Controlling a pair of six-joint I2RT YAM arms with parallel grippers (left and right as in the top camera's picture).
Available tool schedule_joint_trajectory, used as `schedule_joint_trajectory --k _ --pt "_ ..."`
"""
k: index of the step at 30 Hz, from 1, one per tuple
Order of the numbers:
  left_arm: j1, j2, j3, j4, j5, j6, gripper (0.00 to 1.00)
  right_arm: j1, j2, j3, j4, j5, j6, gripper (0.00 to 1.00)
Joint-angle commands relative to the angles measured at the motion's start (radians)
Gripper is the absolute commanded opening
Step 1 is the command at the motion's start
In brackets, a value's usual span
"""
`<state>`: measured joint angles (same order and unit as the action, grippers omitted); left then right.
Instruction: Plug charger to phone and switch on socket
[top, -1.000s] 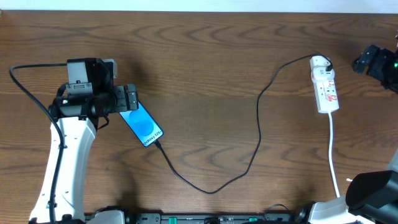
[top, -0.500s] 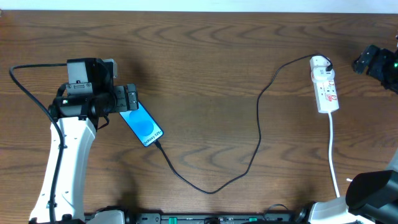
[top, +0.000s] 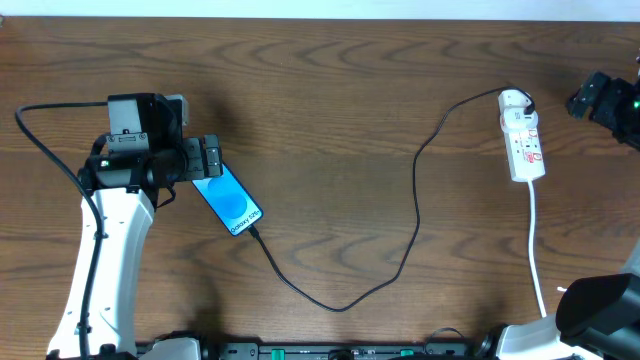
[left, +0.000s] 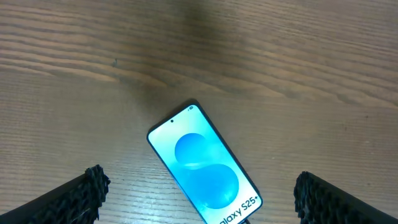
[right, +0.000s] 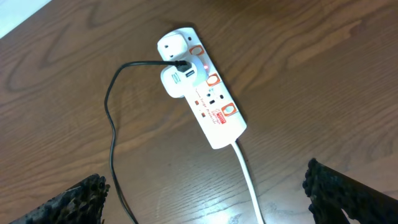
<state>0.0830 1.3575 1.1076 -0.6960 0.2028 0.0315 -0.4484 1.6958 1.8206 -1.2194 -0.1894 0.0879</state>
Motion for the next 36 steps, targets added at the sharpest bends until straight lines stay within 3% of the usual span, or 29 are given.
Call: schedule_joint_trajectory --k 1,12,21,36 --pt "0.0 -0.005 0.016 0.001 -0.013 0.017 0.98 -0.003 -0.005 0.017 -0.004 0.004 0.012 0.99" --pt "0.0 -0.018 0.014 -0.006 -0.013 0.017 0.98 -0.003 -0.005 0.017 -0.004 0.004 0.012 0.99" --pt "0.0 -0.128 -0.026 0.009 -0.014 0.021 0.98 -0.003 -0.005 0.017 -0.004 0.004 0.012 0.99" --pt "0.0 -0.491 -0.469 0.548 -0.012 0.02 0.98 -0.003 -0.005 0.017 -0.004 0.004 0.012 0.99"
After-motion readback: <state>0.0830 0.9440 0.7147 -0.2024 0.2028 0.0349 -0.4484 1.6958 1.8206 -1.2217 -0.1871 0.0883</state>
